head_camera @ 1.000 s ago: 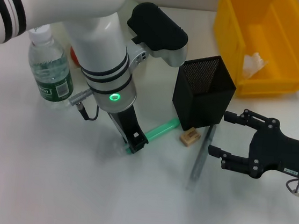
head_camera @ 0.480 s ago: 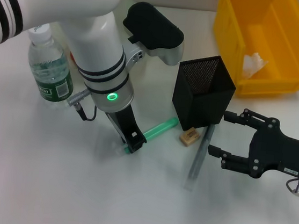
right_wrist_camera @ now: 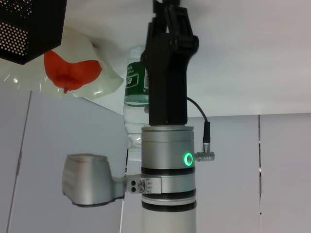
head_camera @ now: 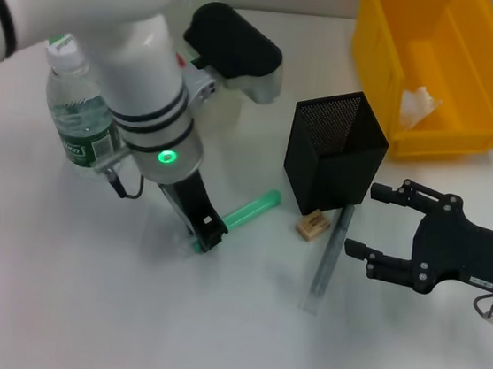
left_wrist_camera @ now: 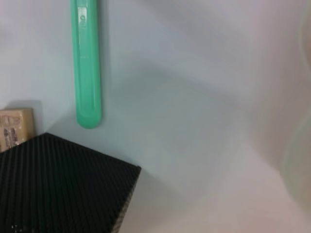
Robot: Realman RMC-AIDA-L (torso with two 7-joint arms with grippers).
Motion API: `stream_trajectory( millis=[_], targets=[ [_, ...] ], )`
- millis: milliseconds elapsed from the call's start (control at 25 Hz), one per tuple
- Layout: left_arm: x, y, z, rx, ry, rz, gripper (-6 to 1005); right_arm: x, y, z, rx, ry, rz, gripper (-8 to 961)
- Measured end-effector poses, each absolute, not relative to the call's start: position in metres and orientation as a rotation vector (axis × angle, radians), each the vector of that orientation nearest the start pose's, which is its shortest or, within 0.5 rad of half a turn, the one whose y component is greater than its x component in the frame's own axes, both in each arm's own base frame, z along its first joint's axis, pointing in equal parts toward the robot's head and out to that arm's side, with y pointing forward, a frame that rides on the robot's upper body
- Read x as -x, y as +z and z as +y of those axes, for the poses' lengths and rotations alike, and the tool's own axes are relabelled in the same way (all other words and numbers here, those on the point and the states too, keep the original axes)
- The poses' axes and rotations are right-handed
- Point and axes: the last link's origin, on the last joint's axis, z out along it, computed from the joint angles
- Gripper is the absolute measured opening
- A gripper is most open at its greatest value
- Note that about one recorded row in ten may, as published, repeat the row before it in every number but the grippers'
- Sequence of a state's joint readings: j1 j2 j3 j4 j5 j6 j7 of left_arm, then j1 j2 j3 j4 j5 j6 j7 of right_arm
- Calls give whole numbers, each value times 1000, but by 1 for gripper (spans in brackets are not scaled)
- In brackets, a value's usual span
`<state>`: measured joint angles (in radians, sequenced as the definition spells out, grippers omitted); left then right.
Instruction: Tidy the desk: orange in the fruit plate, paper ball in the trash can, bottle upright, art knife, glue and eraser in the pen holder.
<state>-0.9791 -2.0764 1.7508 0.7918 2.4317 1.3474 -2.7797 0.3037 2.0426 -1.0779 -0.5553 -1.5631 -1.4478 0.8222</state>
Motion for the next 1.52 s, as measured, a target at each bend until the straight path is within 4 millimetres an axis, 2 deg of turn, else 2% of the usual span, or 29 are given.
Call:
stream_trajectory(
  millis=[160,200,360,400,600,840,1200,1280,1320,1360,1400,1520],
  targets=[
    [152,-91,366,2666,790,-981,198,-300,-24,277,2631,681,167,790],
    [154,-80,366,2701,714,-1023,198,-300,-24,277,2629,681,168,790],
    [157,-69,365,2722,637,-1054,198,-301,-22,278,2618,682,171,790],
    [159,-60,366,2735,574,-1076,198,-301,-22,278,2617,683,172,790],
    [169,-42,365,2777,458,-1112,198,-301,-21,278,2612,687,174,789],
    [172,-36,362,2791,415,-1100,198,-301,-22,278,2611,687,174,790],
    [170,-25,353,2902,207,-1007,198,-300,-22,279,2608,687,176,789],
    [170,-25,353,2902,207,-1007,198,-300,-23,279,2608,688,176,788],
    [171,-24,353,2916,172,-985,198,-300,-23,279,2607,688,176,788],
    [169,-22,352,2956,39,-928,198,-300,-23,279,2607,689,177,788],
    [169,-22,351,2976,-16,-902,198,-299,-23,279,2604,691,175,789],
    [169,-22,351,2976,-16,-902,198,-300,-22,280,2589,692,171,789]
  ],
)
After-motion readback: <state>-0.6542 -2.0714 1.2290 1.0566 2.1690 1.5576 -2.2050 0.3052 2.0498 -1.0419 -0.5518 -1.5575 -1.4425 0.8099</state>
